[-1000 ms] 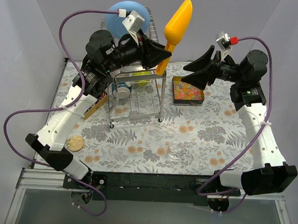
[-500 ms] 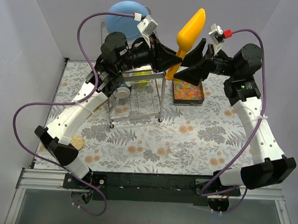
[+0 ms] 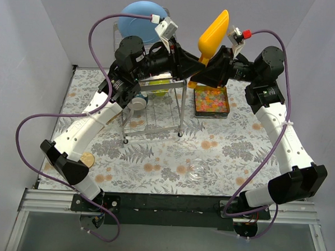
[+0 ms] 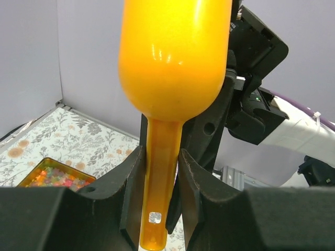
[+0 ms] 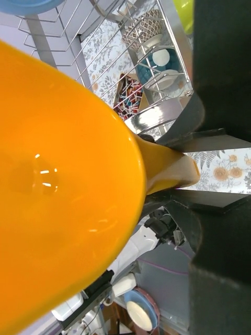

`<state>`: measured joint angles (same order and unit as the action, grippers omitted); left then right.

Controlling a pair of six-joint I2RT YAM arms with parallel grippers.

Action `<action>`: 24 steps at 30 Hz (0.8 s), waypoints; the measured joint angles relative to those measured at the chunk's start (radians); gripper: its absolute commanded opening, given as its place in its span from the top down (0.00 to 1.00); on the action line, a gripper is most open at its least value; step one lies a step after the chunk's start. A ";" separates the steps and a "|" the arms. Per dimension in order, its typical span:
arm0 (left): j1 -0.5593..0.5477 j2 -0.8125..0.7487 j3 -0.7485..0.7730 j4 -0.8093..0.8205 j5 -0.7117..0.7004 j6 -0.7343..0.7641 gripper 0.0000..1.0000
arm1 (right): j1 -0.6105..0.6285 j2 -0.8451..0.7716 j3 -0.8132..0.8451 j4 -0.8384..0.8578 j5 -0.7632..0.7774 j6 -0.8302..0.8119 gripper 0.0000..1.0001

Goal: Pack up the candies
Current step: Pick up the spatula from the center of the board.

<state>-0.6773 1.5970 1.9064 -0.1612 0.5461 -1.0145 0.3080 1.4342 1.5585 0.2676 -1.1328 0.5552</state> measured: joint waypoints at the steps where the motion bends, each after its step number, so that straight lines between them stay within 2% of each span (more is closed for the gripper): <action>1: 0.000 -0.001 -0.001 0.000 -0.003 0.001 0.52 | 0.000 0.000 0.001 -0.003 0.000 -0.007 0.99; 2: 0.000 -0.002 -0.003 0.001 -0.008 0.000 0.27 | 0.000 0.000 0.003 -0.008 0.000 -0.016 0.99; 4: 0.000 -0.004 -0.003 0.003 -0.034 0.009 0.13 | -0.002 -0.001 0.010 -0.039 0.000 -0.056 0.99; 7: 0.005 -0.013 -0.003 -0.020 -0.060 0.053 0.02 | -0.016 -0.005 0.038 -0.121 0.004 -0.135 0.99; 13: 0.027 -0.098 -0.047 -0.145 -0.068 0.201 0.02 | -0.166 -0.016 0.162 -0.358 0.049 -0.288 0.99; 15: 0.030 -0.146 -0.071 -0.197 -0.072 0.234 0.02 | -0.232 0.003 0.271 -0.531 0.095 -0.404 0.99; 18: 0.031 -0.198 -0.073 -0.270 -0.071 0.266 0.03 | -0.264 0.034 0.400 -0.746 0.197 -0.612 0.99; 21: 0.031 -0.218 -0.071 -0.299 -0.072 0.266 0.06 | -0.239 -0.005 0.367 -0.928 0.333 -0.828 0.99; 24: 0.031 -0.177 -0.006 -0.338 -0.081 0.254 0.13 | -0.149 -0.073 0.249 -1.040 0.549 -1.022 0.99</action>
<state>-0.6460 1.4200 1.9003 -0.4988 0.4648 -0.7609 0.1589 1.3613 1.8080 -0.7723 -0.5838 -0.4671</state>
